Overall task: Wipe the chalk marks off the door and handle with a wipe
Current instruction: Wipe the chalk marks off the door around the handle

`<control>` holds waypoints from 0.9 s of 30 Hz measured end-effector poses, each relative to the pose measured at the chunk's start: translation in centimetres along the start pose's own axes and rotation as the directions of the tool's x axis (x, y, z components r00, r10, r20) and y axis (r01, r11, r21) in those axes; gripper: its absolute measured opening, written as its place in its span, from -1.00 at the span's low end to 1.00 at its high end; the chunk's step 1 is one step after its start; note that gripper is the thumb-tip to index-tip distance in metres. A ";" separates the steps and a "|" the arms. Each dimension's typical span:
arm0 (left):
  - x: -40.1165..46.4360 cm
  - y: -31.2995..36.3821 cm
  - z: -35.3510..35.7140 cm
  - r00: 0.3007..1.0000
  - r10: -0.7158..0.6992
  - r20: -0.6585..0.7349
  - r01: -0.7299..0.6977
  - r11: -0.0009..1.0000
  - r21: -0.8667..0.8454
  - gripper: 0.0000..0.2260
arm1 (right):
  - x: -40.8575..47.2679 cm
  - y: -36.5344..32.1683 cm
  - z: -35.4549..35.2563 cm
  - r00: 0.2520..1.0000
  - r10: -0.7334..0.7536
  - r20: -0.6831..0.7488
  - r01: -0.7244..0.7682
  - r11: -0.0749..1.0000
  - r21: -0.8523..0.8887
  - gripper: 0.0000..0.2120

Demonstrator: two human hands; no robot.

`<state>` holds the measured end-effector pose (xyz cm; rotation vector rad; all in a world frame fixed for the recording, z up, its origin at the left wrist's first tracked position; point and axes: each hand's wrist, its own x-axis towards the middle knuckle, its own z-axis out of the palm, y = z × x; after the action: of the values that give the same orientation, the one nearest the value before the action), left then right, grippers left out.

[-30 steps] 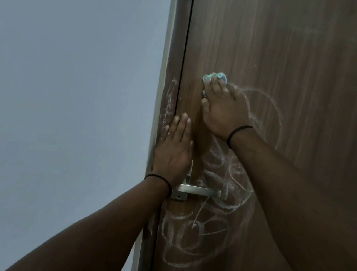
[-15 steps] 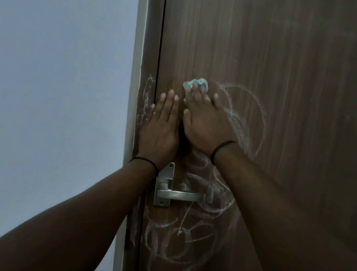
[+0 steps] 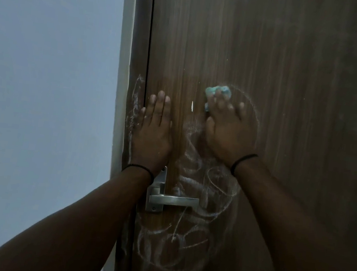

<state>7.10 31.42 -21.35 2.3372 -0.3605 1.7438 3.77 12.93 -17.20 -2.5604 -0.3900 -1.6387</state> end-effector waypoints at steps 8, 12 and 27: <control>-0.1 0.3 0.7 0.999 -0.036 -0.035 0.037 0.999 0.027 -0.50 | -0.3 -2.6 1.1 0.999 -0.047 -0.007 0.048 0.997 0.053 -0.44; -0.2 0.5 0.5 0.999 -0.032 -0.026 0.033 0.999 0.038 -0.50 | 0.4 1.0 0.5 0.993 0.099 -0.061 -0.097 0.995 0.029 -0.46; -0.5 1.2 -0.5 0.998 -0.055 0.021 0.054 0.998 0.022 -0.44 | 0.5 0.3 1.1 0.983 0.170 -0.076 -0.165 0.984 0.070 -0.44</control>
<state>6.09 30.44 -21.66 2.3595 -0.2800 1.7073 5.04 12.95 -17.22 -2.3987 -0.2104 -1.6369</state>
